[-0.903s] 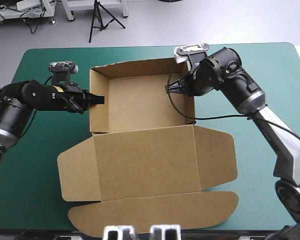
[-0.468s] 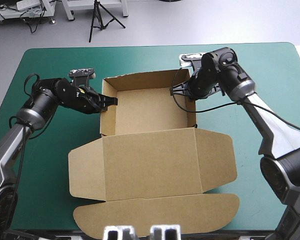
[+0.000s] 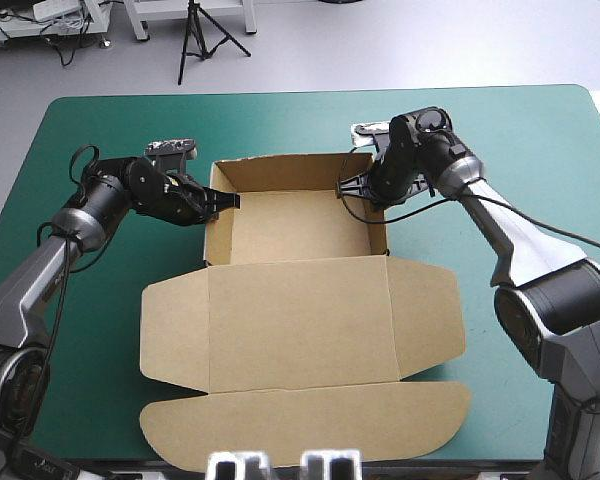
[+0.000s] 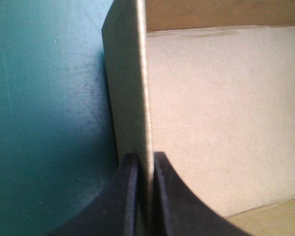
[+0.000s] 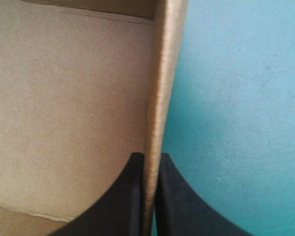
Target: Fold the box
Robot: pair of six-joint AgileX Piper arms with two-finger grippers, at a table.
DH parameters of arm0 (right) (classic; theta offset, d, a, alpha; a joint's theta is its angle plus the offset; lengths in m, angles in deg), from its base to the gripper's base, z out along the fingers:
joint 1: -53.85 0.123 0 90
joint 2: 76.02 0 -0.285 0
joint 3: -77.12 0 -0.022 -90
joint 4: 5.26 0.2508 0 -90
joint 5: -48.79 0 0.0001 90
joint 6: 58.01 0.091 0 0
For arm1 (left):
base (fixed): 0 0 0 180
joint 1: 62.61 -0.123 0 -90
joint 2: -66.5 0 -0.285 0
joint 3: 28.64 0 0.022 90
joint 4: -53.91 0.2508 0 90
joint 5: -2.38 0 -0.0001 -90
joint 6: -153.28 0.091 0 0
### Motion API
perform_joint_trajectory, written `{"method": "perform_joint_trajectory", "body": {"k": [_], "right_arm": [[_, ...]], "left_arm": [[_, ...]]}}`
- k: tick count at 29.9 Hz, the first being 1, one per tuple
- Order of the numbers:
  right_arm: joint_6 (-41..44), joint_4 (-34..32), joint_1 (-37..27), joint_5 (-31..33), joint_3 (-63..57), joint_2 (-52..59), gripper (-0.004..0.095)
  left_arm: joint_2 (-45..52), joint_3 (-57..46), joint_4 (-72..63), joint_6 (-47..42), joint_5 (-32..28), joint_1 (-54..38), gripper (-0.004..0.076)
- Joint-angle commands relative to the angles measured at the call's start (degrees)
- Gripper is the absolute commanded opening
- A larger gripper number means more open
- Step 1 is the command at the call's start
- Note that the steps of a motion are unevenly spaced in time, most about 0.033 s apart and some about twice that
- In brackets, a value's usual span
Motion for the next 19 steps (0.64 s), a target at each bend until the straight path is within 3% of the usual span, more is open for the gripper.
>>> {"method": "perform_joint_trajectory", "body": {"k": [1,7,11,16,19], "right_arm": [[-3.64,2.65,0.21,-1.9,1.0,1.59,-0.0017],[-6.23,2.65,0.21,-1.84,1.0,1.59,-0.0016],[-7.13,2.65,0.21,-1.73,1.0,1.59,0.0009],[-7.13,1.6,0.21,-1.46,1.36,1.59,0.013],[-6.13,1.34,0.21,-1.33,1.36,1.59,0.0234]], "left_arm": [[2.07,1.66,-0.03,2.77,-3.69,0.17,-0.0009],[0.89,2.93,-0.3,2.77,-1.53,0.17,-0.0005],[-1.74,7.56,-0.3,2.77,4.51,0.17,0.002],[-5.33,15.31,-0.19,2.77,12.52,0.17,0.0099],[-7.82,19.34,0.23,2.77,17.33,0.17,0.0209]]}}
